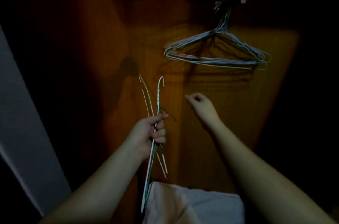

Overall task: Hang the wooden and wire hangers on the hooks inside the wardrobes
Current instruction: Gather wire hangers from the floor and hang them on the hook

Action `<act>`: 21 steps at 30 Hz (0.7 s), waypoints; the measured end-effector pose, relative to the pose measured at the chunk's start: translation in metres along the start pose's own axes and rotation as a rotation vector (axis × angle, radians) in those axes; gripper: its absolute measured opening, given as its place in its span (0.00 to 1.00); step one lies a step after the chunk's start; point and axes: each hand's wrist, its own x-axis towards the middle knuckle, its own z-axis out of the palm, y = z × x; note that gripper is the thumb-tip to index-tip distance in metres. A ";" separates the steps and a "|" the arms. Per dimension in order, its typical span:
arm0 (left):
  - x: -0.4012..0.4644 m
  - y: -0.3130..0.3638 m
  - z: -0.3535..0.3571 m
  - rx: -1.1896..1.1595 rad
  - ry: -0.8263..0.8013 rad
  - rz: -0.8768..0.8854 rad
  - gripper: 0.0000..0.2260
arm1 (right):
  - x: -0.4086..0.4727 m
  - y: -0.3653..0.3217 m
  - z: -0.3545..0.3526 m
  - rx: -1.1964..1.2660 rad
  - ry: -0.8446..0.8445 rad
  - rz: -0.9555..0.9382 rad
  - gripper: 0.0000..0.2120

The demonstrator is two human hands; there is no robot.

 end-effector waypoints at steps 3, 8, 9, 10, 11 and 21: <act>-0.006 -0.023 -0.019 0.022 -0.016 -0.033 0.07 | -0.057 0.023 0.025 0.040 -0.180 0.063 0.11; -0.016 -0.055 -0.041 0.100 -0.021 -0.062 0.07 | -0.111 0.032 0.049 0.096 -0.273 0.114 0.10; -0.019 -0.060 -0.044 0.127 -0.021 -0.055 0.07 | -0.116 0.033 0.051 0.095 -0.278 0.128 0.10; -0.020 -0.064 -0.047 0.158 -0.018 -0.047 0.07 | -0.120 0.034 0.051 0.104 -0.279 0.136 0.10; -0.022 -0.068 -0.049 0.189 -0.016 -0.039 0.06 | -0.123 0.034 0.051 0.117 -0.280 0.144 0.11; -0.030 -0.095 -0.066 0.452 0.009 0.023 0.07 | -0.140 0.050 0.055 0.088 -0.344 0.220 0.08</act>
